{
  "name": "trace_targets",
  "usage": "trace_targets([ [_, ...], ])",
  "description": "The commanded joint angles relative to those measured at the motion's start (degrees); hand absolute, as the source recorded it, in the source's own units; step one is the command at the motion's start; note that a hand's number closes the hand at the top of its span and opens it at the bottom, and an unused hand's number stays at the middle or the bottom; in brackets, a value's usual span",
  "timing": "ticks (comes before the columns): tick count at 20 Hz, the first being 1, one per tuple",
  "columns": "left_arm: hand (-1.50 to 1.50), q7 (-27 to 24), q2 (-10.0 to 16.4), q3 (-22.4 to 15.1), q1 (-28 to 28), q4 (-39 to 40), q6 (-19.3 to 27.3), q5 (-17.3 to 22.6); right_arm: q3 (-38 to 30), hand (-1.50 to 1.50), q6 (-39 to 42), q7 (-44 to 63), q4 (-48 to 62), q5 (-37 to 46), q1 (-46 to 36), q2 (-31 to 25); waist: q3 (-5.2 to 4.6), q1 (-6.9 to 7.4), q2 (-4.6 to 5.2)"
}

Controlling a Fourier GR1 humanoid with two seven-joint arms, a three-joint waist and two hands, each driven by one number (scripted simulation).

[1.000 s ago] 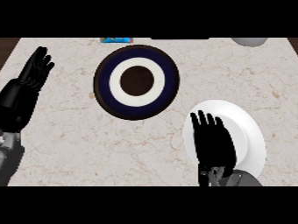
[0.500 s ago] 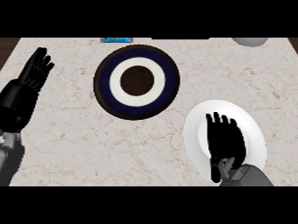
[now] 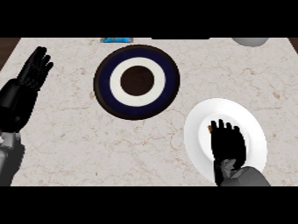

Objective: Pick the croissant from the plate and place it in the plate

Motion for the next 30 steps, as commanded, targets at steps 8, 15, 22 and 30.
trace_targets([
  [8, 0.0, -0.04, -2.08, 1.64, 0.96, -0.66, -2.36, -0.73, -1.57, 1.5, -12.09, -11.36, 7.62, 5.57, -4.93, -3.25, 0.03, 0.24, 0.09],
  [15, 0.0, -1.69, -2.91, 1.2, 0.18, -0.76, -1.63, -1.95, -18.2, 1.5, -28.87, -34.01, 18.99, -6.73, -7.0, -12.01, 0.41, 1.26, 1.04],
  [22, 0.0, 0.66, -2.92, 1.12, -2.32, 0.23, -2.42, -1.21, -28.11, 1.5, -41.62, -55.62, 35.76, -11.92, -13.3, -18.53, 0.33, 1.89, 1.06],
  [30, 0.0, 1.04, -2.49, 1.76, -0.92, -0.73, -2.64, -2.04, -33.49, 1.5, -43.13, -75.74, 40.91, -21.68, -19.68, -16.94, 0.13, 0.82, 0.18],
])
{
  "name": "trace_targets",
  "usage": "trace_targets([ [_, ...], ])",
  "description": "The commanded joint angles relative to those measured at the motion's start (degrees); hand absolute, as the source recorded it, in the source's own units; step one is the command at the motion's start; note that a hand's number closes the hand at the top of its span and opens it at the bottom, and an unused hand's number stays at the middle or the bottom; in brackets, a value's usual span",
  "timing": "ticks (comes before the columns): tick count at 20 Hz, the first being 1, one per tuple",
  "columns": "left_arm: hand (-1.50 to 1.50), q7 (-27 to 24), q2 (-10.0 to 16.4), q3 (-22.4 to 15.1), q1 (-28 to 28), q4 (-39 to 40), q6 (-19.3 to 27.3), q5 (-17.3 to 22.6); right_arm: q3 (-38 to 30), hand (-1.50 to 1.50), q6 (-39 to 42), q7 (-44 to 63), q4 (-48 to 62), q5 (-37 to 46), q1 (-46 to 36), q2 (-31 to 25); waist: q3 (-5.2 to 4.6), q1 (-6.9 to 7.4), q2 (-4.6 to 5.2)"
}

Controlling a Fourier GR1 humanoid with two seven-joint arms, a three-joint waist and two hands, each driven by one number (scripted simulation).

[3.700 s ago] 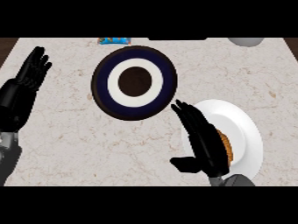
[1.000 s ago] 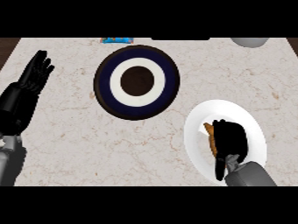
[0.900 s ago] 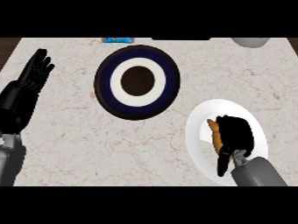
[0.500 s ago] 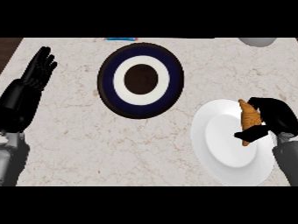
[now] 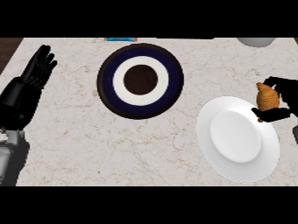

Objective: Pick the croissant from the plate and place it in the plate

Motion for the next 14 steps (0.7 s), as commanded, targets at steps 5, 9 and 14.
trace_targets([
  [5, 0.0, 1.41, 1.12, 1.89, 0.46, -0.42, -0.54, 0.62, -2.42, 1.5, 6.55, -12.79, -8.9, -12.55, -2.19, 5.81, -0.14, -1.61, -0.8],
  [9, 0.0, 0.42, -0.53, 1.77, -1.09, 2.24, 1.15, -0.85, -2.49, 1.5, 13.63, -8.53, -16.92, -17.23, -4.96, 6.57, -0.21, -2.16, -0.77],
  [14, 0.0, 0.47, -0.86, 1.1, -0.48, 2.56, -0.01, -2.05, 3.66, 1.5, 14.11, 1.07, -27.99, -14.51, -2.82, 11.99, -0.2, -1.77, -0.67],
])
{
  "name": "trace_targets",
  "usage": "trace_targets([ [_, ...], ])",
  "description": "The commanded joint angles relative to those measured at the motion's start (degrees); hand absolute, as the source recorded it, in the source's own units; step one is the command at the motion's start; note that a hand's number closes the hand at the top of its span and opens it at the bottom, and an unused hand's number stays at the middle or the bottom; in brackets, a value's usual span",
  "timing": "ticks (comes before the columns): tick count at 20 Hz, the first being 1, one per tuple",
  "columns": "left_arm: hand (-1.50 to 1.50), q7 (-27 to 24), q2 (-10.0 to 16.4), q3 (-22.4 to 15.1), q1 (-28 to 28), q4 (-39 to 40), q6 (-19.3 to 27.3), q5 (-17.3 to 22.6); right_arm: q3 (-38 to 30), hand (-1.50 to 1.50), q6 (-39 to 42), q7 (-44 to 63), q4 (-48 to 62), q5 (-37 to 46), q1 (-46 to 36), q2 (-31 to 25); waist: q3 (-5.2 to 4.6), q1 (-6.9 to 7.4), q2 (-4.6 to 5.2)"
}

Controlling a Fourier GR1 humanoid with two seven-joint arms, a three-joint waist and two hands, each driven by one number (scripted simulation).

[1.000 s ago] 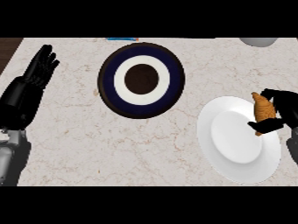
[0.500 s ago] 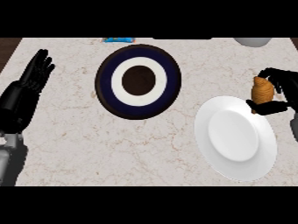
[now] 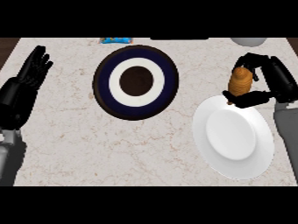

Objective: Pick the croissant from the plate and place it in the plate

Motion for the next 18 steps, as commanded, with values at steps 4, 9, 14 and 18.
trace_targets([
  [4, 0.0, 4.35, -1.66, -0.42, -2.92, -1.52, 0.49, -0.16, 4.66, 1.5, 1.96, 10.34, -4.72, 1.12, -6.7, 6.39, 0.02, 0.58, 0.2],
  [9, 0.0, 3.19, -1.93, -0.81, 1.88, -5.46, -0.39, -1.14, 5.57, 1.5, 0.6, 14.26, -0.03, 1.49, -13.12, 11.81, 0.02, 1.1, 0.24],
  [14, 0.0, -1.48, -2.93, -0.36, 2.63, -1.91, -1.08, -2.06, 7.63, 1.5, -1.67, 18.37, 7.07, 4.06, -18.87, 17.54, 0.01, 1.02, 0.35],
  [18, 0.0, 0.85, -1.08, 1.64, 0.06, -1.2, -3.09, 0.02, 10.73, 1.5, -11.09, 18.47, 19.39, 4.37, -25.13, 19.07, 0.01, 1.78, 0.56],
])
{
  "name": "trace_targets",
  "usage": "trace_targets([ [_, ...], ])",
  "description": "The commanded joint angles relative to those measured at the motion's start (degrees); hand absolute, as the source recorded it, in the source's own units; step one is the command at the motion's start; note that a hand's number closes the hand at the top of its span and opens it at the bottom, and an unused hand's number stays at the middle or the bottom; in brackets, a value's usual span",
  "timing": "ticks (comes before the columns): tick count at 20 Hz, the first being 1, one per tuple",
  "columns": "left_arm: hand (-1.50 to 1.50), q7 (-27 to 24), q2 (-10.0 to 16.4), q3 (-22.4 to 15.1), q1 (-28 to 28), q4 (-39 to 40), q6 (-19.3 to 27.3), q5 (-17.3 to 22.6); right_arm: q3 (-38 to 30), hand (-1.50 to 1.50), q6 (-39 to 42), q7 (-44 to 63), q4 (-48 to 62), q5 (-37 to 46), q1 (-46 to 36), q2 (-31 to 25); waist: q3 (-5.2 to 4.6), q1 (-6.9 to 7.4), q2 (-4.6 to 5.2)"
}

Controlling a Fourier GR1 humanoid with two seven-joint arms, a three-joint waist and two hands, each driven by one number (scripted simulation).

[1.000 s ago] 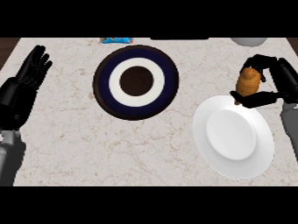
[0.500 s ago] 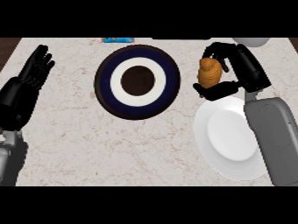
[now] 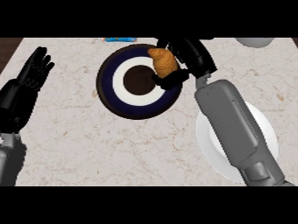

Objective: Pick the croissant from the plate and place it in the plate

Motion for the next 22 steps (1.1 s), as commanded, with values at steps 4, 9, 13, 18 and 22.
trace_targets([
  [4, 0.0, -4.02, -1.78, -1.04, -2.63, 6.23, 0.86, -3.28, 5.19, 1.5, -11.0, -0.12, 18.46, -0.87, -10.42, 1.84, -0.02, 0.88, 0.55],
  [9, 0.0, 1.94, -1.7, -1.56, -4.79, 1.64, -0.25, -1.06, 7.49, 1.5, -12.5, -1.74, 30.2, -4.36, -16.46, 1.87, 0.01, 2.67, 0.86],
  [13, 0.0, 1.29, -3.13, -3.55, -5.79, 1.25, -0.15, -2.06, 8.35, -1.5, -15.99, 1.61, 32.97, -13.09, -17.63, 1.88, 0.02, 4.73, 1.22],
  [18, 0.0, -1.37, -3.07, -2.26, -5.43, 4.19, -0.16, -2.3, 10.72, -1.5, -12.87, -4.4, 32.19, -22.01, -16.74, 1.88, 0.02, 4.92, 1.14],
  [22, 0.0, -2.98, -2.22, -1.73, -7.64, 6.82, -1.59, -2.03, 8.48, -1.5, -16.71, -11.66, 32.7, -27.15, -15.09, 1.88, 0.02, 5.45, 1.75],
])
